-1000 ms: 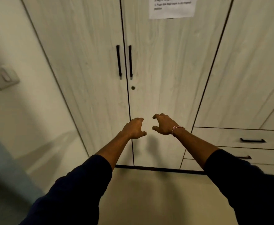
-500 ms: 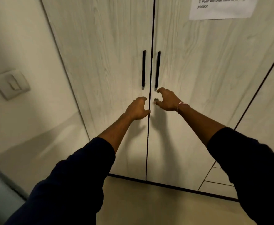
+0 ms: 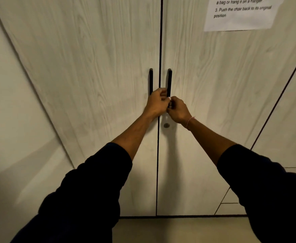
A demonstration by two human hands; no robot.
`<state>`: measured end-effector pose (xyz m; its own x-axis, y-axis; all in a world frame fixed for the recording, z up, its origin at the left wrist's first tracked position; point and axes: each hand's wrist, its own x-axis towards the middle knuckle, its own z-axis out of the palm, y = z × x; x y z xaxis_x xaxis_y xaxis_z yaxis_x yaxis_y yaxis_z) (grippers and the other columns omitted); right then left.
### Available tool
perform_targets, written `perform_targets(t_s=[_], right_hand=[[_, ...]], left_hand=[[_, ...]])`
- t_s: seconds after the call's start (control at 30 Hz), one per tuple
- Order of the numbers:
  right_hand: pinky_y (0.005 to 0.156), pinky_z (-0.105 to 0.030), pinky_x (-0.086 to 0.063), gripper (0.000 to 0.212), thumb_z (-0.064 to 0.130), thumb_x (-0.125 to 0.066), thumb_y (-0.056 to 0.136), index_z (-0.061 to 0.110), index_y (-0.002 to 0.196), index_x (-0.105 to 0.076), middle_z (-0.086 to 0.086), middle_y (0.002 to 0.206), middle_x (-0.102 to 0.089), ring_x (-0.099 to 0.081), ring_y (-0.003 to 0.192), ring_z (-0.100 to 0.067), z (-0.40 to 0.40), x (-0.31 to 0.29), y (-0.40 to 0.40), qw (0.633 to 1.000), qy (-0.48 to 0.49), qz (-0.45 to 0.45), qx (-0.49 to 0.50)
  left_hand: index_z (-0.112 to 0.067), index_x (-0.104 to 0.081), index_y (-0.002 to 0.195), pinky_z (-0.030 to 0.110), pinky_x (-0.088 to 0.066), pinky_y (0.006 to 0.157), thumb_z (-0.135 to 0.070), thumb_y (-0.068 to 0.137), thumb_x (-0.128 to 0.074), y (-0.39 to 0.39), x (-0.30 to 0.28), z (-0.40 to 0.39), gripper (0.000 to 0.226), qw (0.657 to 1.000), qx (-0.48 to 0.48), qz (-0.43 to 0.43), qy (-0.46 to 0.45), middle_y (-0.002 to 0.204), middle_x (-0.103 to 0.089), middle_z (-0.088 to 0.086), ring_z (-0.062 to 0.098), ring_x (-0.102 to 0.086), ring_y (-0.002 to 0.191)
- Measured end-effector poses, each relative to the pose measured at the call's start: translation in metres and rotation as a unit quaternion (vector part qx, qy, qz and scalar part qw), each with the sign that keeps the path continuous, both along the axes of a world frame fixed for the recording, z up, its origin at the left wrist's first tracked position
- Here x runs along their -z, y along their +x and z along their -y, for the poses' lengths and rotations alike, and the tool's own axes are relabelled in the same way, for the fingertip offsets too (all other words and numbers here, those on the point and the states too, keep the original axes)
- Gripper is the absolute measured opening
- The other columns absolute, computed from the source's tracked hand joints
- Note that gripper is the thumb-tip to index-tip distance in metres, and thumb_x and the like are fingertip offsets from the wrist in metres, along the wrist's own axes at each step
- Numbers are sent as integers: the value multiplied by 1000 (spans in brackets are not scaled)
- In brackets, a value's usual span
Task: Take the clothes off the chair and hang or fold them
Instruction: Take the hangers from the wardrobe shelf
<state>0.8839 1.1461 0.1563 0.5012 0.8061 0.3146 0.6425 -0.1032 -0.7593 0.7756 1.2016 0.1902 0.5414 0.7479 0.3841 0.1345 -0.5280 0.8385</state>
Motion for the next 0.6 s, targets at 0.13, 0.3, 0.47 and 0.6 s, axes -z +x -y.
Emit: perform_targets(t_s=[0.13, 0.3, 0.47, 0.6], right_hand=[[87, -44, -57, 38, 4, -66, 87, 9, 124, -58, -9, 109, -69, -67, 98, -28, 2, 9, -1, 999, 7, -31, -17], [91, -46, -56, 45, 20, -72, 88, 12, 130, -58, -6, 114, -70, -67, 101, -26, 13, 10, -18, 999, 32, -44, 0], [93, -43, -56, 41, 13, -68, 90, 12, 131, -60, -5, 109, -73, -69, 99, -24, 48, 17, -32, 996, 69, -60, 10], [96, -30, -54, 38, 11, -68, 93, 12, 130, -63, -2, 112, -73, -68, 103, -17, 92, 22, -46, 993, 105, -62, 7]], left_hand=[[-4, -59, 130, 6, -50, 70, -7, 96, -63, 12, -2, -4, 35, 998, -24, 37, -40, 116, -67, 5, 14, -65, 101], [-4, -66, 121, 7, -51, 70, -14, 89, -74, 0, -8, 1, 36, 998, -19, 39, -37, 104, -70, 0, 11, -67, 90], [-1, -70, 112, 16, -58, 63, -11, 84, -79, -12, -5, 32, 31, 995, -34, 75, -53, 98, -75, 10, 15, -73, 78], [-2, -72, 109, 25, -62, 67, -14, 82, -81, -26, 0, 74, 30, 993, -38, 96, -57, 92, -76, 8, 13, -74, 74]])
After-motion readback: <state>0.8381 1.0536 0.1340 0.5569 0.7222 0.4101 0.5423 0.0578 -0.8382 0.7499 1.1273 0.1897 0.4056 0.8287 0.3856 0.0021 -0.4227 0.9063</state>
